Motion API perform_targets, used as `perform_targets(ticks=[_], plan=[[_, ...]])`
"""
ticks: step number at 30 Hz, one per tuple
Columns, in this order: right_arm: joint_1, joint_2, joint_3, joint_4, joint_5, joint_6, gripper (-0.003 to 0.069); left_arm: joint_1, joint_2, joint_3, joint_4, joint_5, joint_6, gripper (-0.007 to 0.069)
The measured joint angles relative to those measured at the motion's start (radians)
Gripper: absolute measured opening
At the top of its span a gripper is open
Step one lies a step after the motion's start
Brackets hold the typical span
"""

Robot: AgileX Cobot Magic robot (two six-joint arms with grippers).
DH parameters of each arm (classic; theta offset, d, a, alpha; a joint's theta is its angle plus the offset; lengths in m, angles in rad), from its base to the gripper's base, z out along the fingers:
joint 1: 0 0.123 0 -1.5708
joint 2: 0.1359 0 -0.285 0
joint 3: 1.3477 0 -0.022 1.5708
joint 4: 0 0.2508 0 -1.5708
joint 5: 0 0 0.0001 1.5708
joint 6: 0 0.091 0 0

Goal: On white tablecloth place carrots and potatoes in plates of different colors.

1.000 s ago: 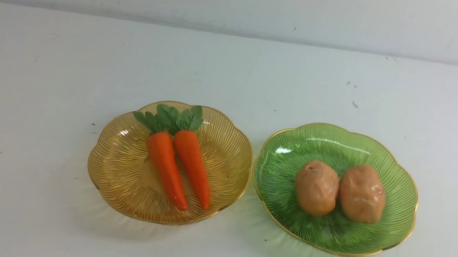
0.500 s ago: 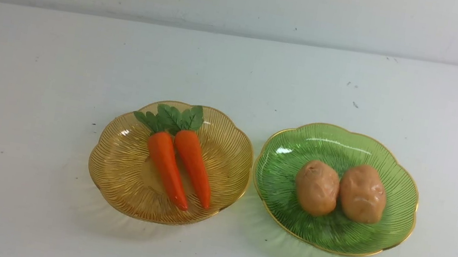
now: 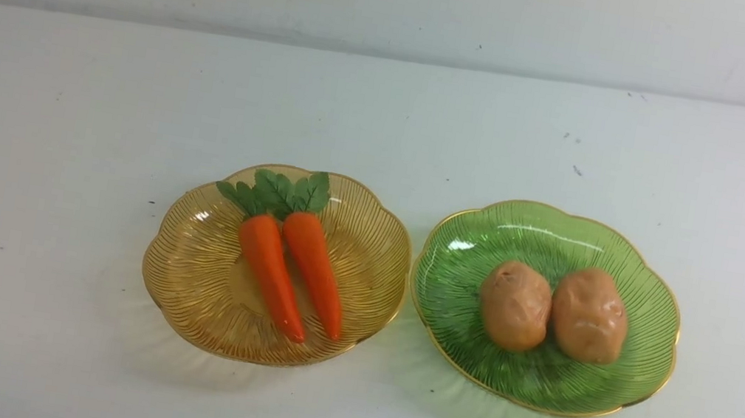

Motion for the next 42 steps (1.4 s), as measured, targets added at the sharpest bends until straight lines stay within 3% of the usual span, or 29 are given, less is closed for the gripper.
perform_targets(ticks=[7,38,42], plan=[[0.000,0.000,0.000,0.000,0.000,0.001,-0.0015,0.004,0.000,0.126,-0.017,-0.071,0.028,-0.0003],[0.000,0.000,0.000,-0.001,0.000,0.001,-0.0015,0.004,0.000,0.129,-0.021,-0.044,0.030,-0.0003],[0.000,0.000,0.000,0.094,-0.008,-0.033,-0.0015,0.004,0.000,0.129,-0.021,-0.044,0.030,-0.0003]])
